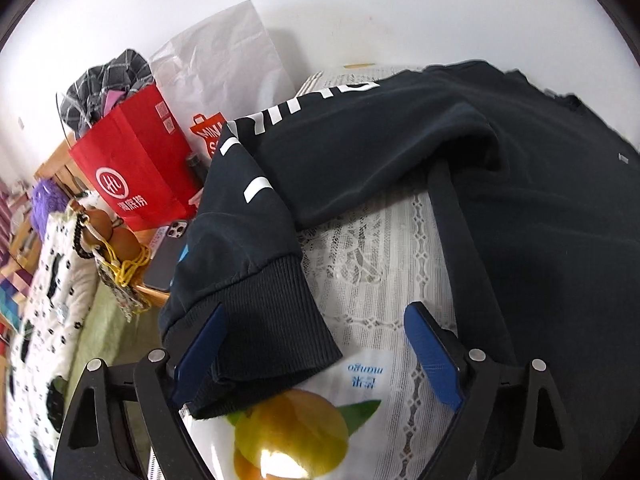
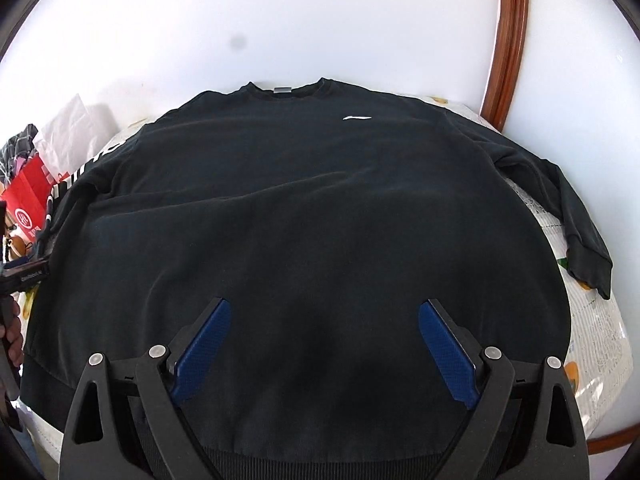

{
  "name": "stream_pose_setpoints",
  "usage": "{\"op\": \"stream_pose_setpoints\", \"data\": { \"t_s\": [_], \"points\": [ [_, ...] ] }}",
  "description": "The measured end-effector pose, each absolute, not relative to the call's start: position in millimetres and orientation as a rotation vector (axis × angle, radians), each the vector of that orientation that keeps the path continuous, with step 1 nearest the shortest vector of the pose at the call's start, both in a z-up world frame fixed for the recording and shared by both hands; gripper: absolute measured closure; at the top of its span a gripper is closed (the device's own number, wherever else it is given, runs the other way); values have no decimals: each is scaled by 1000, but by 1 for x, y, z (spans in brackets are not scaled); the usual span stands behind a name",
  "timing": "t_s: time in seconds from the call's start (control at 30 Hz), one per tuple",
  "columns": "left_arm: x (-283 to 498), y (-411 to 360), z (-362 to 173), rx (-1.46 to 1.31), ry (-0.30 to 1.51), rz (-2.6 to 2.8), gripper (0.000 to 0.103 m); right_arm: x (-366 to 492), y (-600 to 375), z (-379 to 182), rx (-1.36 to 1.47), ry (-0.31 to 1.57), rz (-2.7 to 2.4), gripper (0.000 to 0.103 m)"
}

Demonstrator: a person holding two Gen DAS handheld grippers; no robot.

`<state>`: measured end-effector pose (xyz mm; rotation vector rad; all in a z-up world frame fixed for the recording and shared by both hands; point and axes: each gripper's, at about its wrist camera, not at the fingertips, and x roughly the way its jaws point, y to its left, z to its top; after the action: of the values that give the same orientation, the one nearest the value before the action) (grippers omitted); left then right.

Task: Fold small clothes
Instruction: 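Lower the left gripper onto the striped sleeve cuff and close it, then carry the striped sleeve across the sweatshirt body with the left gripper, then release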

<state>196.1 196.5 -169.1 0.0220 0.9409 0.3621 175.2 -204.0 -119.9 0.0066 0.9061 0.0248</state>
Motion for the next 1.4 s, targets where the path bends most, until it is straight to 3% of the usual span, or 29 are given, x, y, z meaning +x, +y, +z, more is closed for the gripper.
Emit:
{"op": "stream_pose_setpoints", "data": {
  "t_s": [0.13, 0.27, 0.3, 0.63, 0.9, 1.4],
  "points": [
    [197, 203, -168, -10, 946, 385, 40, 178, -208, -121, 2, 918, 12, 9],
    [198, 203, -166, 19, 967, 421, 88, 177, -218, -120, 18, 908, 10, 9],
    [197, 203, -163, 17, 972, 416, 94, 176, -220, -120, 22, 909, 8, 9],
    [193, 172, -98, -30, 863, 334, 96, 167, -244, -110, -7, 864, 36, 9],
    [213, 96, -47, -74, 778, 84, 96, 158, -281, -89, 2, 794, 20, 9],
    [254, -64, -41, 41, 783, -207, 96, 134, -346, -92, 71, 773, -69, 9]
  ]
}}
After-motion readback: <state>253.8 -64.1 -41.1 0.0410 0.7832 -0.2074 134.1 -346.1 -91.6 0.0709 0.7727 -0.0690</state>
